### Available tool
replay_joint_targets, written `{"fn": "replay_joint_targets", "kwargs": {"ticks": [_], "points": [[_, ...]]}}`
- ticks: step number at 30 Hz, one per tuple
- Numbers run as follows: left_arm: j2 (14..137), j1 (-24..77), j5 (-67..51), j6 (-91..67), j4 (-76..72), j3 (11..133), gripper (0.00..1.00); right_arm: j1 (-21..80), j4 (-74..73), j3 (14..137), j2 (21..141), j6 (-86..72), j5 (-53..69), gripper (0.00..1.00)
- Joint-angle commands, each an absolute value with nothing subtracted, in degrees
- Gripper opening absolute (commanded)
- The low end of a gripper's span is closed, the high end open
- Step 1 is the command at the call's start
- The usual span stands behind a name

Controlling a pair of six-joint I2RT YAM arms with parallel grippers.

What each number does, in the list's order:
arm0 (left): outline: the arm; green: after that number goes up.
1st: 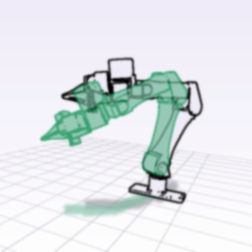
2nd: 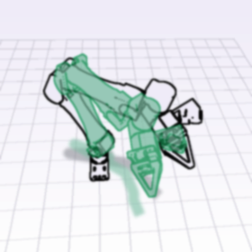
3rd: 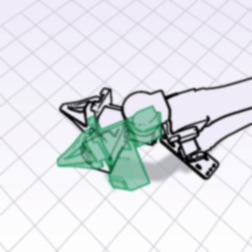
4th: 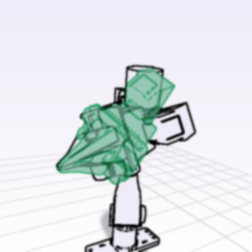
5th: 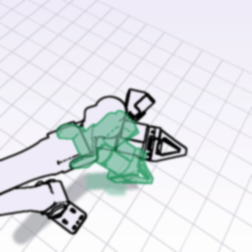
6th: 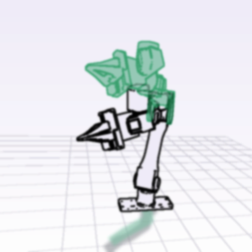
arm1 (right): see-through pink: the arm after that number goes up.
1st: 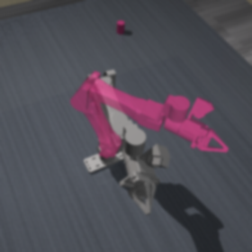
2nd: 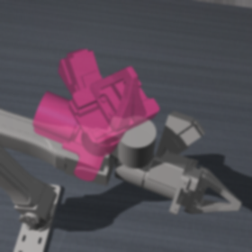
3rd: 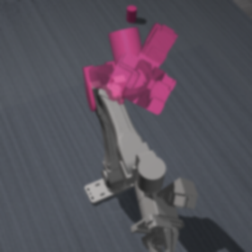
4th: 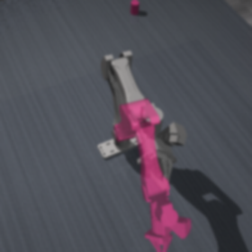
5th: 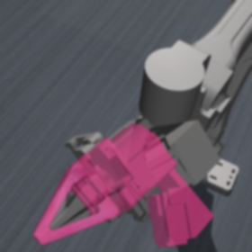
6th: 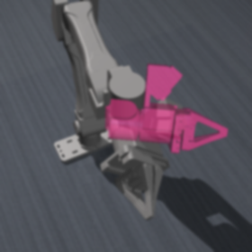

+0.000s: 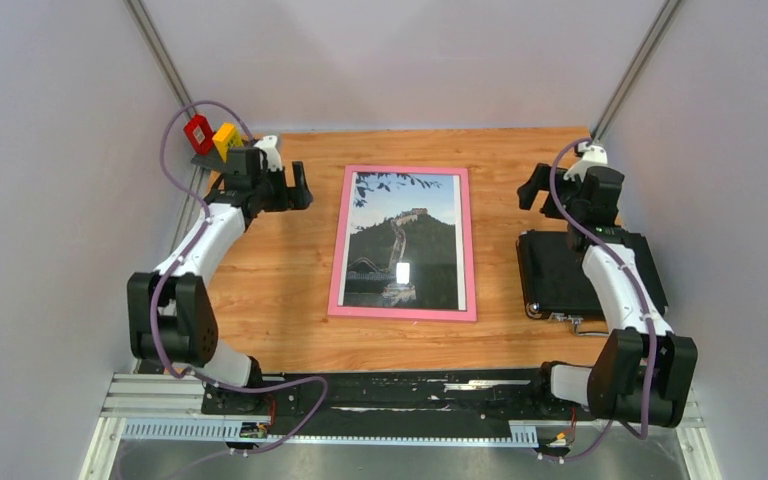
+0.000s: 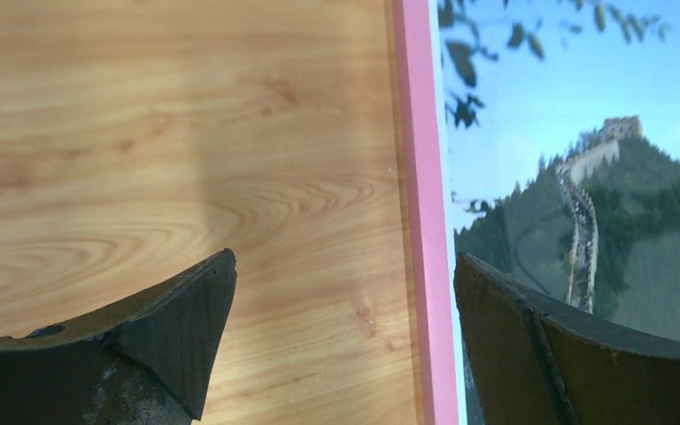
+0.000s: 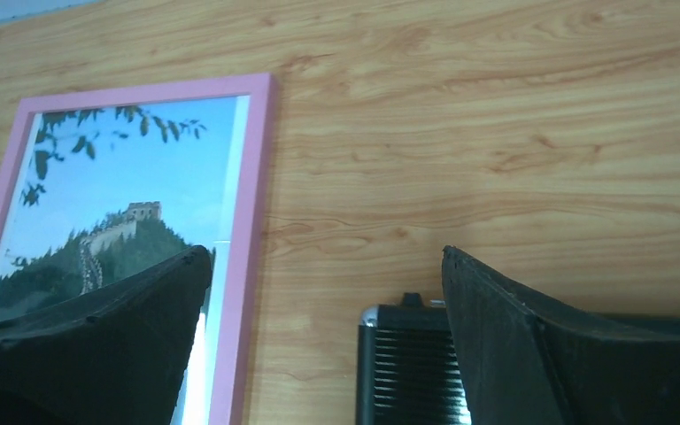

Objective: Put the photo into the frame

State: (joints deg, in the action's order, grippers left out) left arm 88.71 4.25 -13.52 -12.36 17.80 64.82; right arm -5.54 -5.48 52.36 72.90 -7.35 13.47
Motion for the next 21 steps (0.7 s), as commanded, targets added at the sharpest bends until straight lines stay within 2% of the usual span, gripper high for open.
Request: {"fn": "replay_joint_targets", "kwargs": {"ticks": [1, 13, 21], "points": [[78.9, 3.5, -6.8, -7.2, 15.4, 63.9, 1.0, -8.8, -7.1, 51.2, 68.0, -8.5, 13.1, 1.0], [58.6, 2.1, 2.5, -2.1, 19.8, 58.2, 1.0, -9.8, -14.2, 49.7, 59.8, -8.4, 6.8, 1.0], [51.4, 2.0, 2.9, -0.1, 25.3, 58.0, 1.0, -9.8, -16.0, 45.6, 51.5, -5.2, 2.0, 1.0]]}}
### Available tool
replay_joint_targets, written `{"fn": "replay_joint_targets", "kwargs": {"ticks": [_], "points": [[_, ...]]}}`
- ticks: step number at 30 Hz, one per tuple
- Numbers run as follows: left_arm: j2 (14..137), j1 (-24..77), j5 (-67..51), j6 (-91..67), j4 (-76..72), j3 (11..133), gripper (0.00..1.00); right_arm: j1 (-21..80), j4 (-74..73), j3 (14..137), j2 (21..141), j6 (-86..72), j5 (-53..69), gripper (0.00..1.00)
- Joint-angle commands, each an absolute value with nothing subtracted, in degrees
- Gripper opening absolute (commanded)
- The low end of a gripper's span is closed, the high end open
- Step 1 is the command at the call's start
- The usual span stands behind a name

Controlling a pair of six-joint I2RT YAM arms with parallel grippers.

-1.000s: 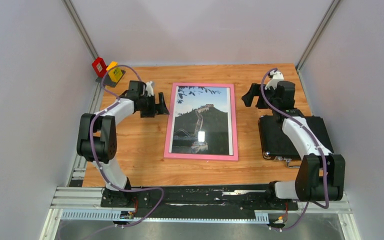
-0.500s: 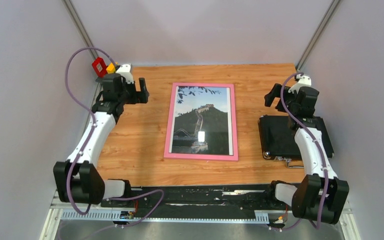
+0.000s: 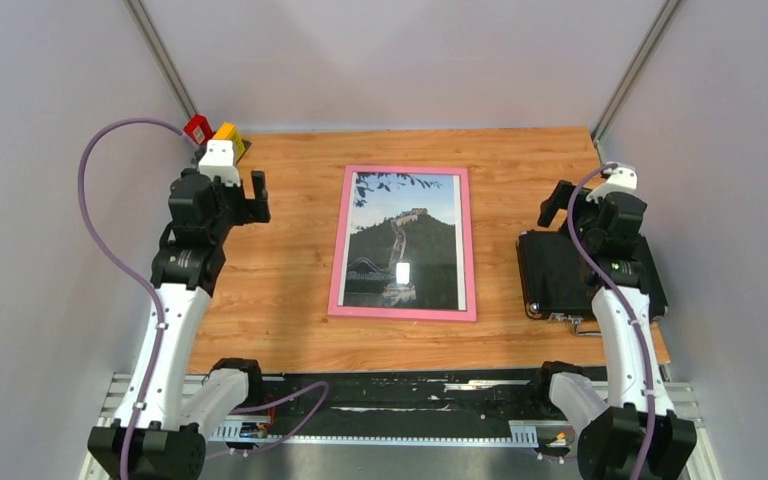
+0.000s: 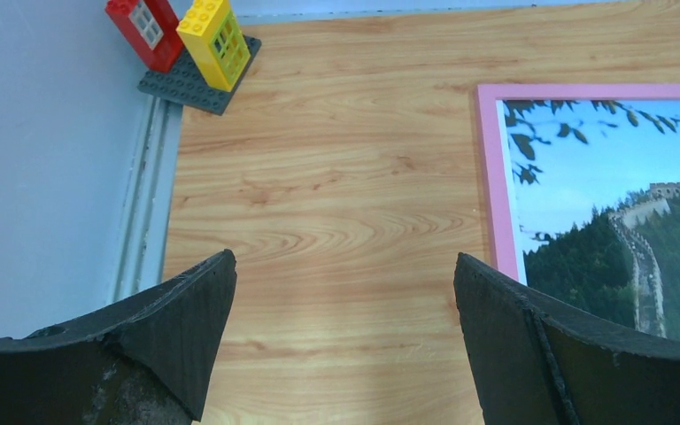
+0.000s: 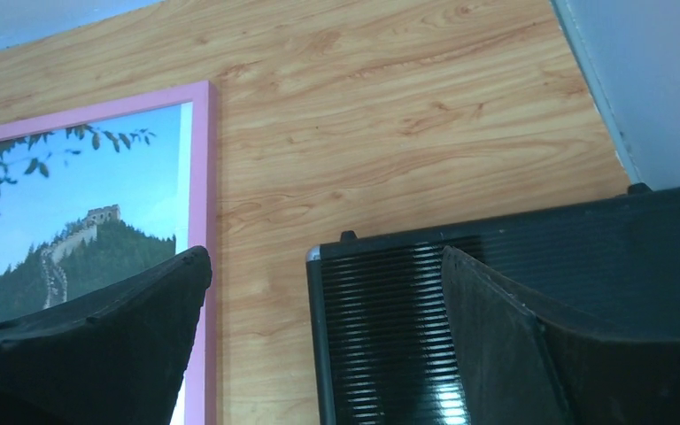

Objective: Put the photo into the frame

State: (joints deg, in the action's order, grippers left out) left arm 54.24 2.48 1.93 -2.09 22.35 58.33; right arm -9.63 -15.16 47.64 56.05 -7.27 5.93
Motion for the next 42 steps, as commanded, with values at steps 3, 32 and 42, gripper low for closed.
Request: {"fn": "replay_joint_targets", "kwargs": {"ticks": [3, 32, 42], "points": [[49.9, 1.9, 1.6, -0.1, 27.5, 57.6, 1.0, -9.8, -16.0, 43.3, 47.8, -3.5, 1.1, 1.0], [39.2, 2.0, -2.1, 4.9, 15.3, 41.2, 1.0, -9.8, -16.4, 36.0, 38.8, 2.8, 6.1, 1.0], [36.8, 2.0, -1.5, 5.2, 14.1, 40.2, 1.0, -9.8, -16.4, 35.9, 38.6, 3.4, 6.4, 1.0]]}}
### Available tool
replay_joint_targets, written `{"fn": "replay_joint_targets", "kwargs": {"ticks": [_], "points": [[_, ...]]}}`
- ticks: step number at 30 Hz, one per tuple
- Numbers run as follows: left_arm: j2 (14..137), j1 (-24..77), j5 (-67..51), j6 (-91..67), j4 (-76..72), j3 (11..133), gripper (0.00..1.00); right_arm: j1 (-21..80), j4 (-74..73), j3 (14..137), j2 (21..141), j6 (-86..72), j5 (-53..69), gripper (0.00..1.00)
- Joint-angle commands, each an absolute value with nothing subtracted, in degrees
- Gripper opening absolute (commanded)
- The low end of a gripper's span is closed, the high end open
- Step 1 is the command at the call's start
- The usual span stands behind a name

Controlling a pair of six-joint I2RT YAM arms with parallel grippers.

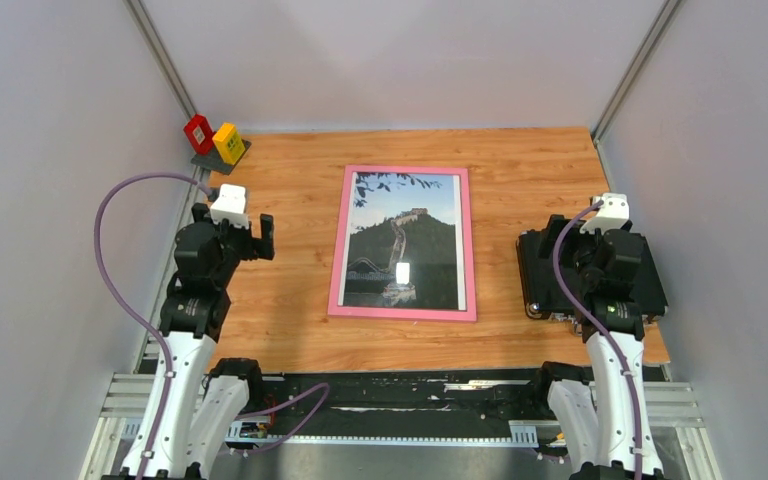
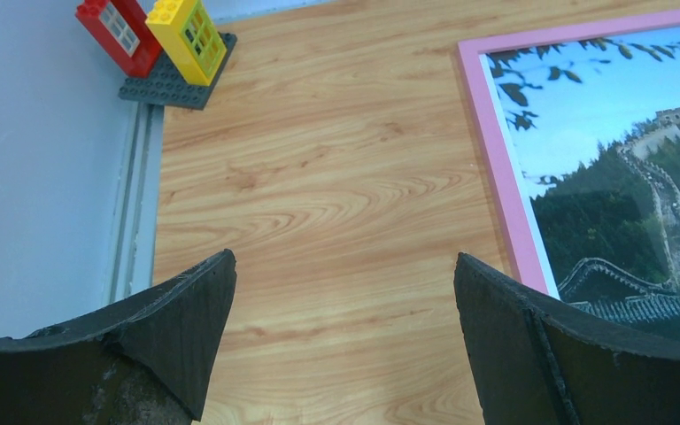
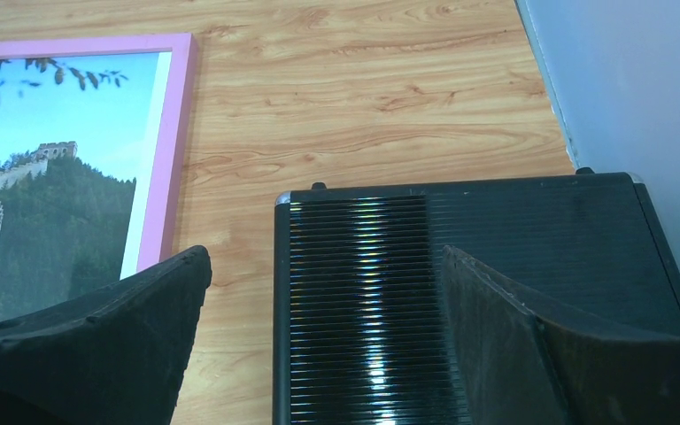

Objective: Put the photo into the frame

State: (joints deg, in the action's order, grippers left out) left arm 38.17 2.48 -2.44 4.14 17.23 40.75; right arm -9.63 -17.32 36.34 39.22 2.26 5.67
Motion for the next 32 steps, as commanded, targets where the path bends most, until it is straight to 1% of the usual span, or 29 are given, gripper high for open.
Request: {"fn": "replay_joint_targets", "kwargs": {"ticks": [1, 32], "points": [[36.8, 2.0, -1.6, 5.2, 13.9, 40.2, 1.0, -9.8, -16.4, 35.9, 38.6, 3.5, 6.4, 1.0], [37.2, 1.9, -1.6, 6.1, 14.1, 39.6, 1.0, -9.8, -16.5, 35.8, 38.9, 5.1, 7.5, 1.0]]}}
